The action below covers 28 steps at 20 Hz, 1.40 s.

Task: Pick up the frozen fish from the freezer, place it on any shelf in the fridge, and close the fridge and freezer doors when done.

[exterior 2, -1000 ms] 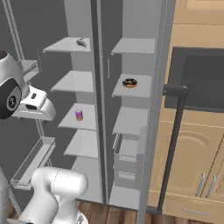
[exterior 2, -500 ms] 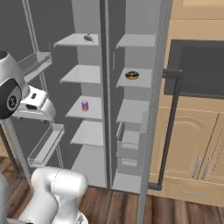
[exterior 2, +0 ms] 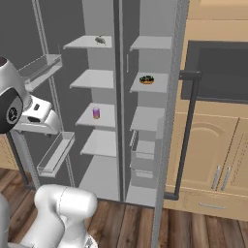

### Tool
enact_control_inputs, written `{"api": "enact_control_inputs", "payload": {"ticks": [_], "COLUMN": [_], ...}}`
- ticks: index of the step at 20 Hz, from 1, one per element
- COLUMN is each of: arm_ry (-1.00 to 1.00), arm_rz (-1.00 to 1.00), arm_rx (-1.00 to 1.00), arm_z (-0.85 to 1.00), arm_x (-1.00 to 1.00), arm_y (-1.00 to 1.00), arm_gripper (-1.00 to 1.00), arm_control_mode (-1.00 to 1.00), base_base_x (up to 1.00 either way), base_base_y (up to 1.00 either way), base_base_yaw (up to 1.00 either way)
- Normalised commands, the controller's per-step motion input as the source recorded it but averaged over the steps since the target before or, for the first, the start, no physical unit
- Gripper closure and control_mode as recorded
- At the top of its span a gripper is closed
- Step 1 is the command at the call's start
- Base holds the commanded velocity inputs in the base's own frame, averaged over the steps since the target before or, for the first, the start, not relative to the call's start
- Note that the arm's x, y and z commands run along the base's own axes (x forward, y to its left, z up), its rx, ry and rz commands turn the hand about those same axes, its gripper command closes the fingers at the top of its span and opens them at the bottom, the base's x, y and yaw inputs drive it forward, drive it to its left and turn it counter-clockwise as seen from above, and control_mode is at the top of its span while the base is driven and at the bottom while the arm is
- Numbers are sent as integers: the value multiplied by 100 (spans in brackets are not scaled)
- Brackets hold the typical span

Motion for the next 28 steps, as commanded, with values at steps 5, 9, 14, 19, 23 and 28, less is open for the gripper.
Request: {"api": "enact_control_inputs", "payload": {"ticks": [5, 9, 14, 19, 23, 28], "arm_ry": [-6, -21, -45, -46, -40, -37], "arm_rz": [0, 3, 1, -3, -7, -11], "arm_rx": [0, 0, -11, -10, -1, -3], "arm_z": [0, 9, 31, 13, 0, -6], "arm_x": [-8, -42, -50, -7, 1, 43], "arm_y": [2, 24, 86, 100, 100, 100], "arm_gripper": [-100, -100, -100, -100, -100, -100], "arm_control_mode": [-100, -100, -100, -100, -100, -100], "base_base_x": [0, 0, 0, 0, 0, 0], "base_base_y": [0, 0, 0, 0, 0, 0], "base_base_yaw": [0, 0, 0, 0, 0, 0]}}
